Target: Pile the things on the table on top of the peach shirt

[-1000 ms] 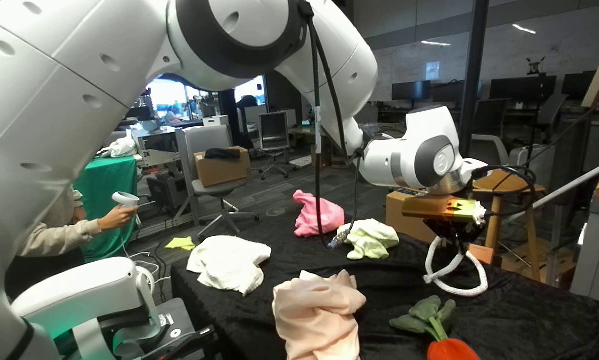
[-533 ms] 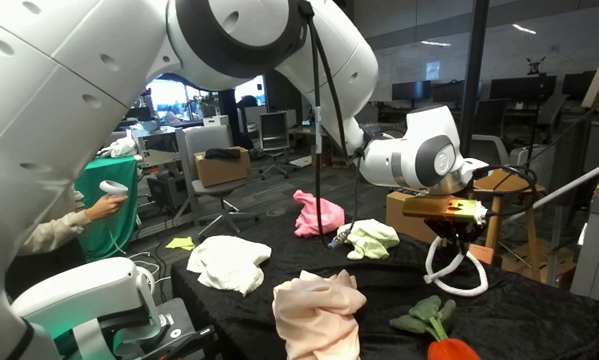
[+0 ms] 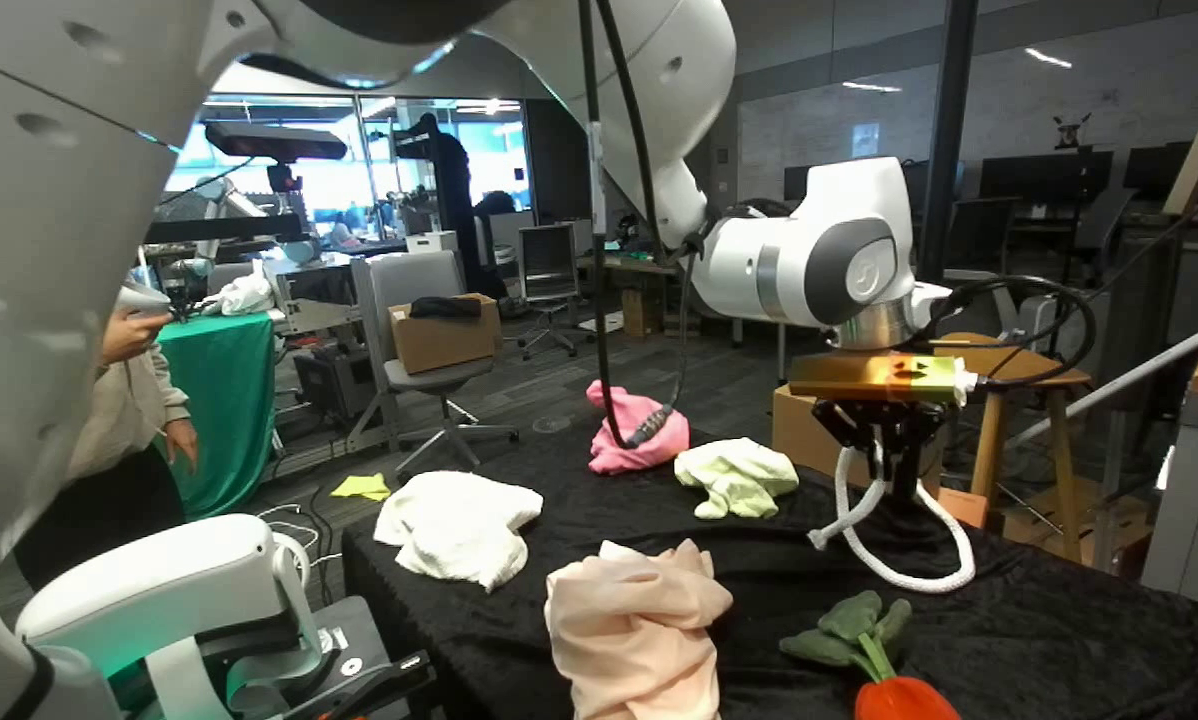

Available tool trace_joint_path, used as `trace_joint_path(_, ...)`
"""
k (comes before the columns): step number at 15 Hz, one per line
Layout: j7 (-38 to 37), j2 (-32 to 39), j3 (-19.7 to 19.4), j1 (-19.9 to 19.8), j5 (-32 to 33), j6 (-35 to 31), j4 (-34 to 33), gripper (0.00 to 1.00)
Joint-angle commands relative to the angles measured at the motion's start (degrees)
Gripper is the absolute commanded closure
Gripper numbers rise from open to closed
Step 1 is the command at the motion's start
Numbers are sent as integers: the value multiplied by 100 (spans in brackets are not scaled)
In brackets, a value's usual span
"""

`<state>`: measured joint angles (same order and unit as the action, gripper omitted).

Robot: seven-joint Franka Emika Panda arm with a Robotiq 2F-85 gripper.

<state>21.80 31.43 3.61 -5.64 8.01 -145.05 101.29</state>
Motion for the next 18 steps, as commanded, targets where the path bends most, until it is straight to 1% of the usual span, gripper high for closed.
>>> trace_joint_path(1, 928, -1363, 385, -385, -467, 385, 1253, 96)
trace_joint_path(4, 1451, -2276, 386, -467, -934, 484, 1903, 96)
trace_joint_path(6, 1616, -2887, 232, -385, -1179, 423, 2269, 96)
trace_joint_path(9, 1655, -3790, -50, -207, -1367, 620, 2627, 96)
trace_joint_path(14, 1380, -5233, -602, 62, -1233, 1331, 2820, 96)
trace_joint_path(18, 1234, -6178, -941, 231, -1146, 2067, 2675, 96)
